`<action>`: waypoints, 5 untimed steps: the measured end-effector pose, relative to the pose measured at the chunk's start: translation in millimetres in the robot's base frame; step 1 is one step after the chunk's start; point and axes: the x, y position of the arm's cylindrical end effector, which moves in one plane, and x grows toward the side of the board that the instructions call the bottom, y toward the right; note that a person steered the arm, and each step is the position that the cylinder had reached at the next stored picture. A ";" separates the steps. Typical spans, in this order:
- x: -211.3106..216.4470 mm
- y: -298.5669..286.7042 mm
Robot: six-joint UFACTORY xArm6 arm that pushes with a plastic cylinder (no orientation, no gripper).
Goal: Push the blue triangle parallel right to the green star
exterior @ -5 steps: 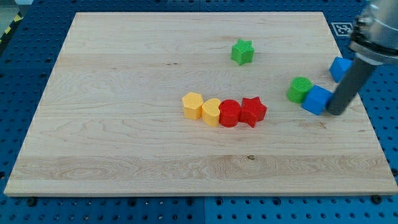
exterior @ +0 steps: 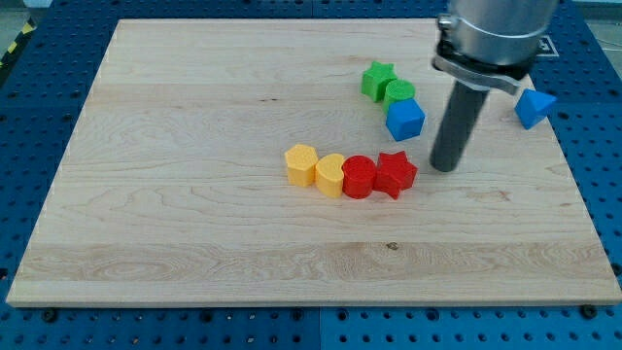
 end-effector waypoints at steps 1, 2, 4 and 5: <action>-3.2 68.1; -22.9 129.8; -87.0 150.1; -97.7 131.0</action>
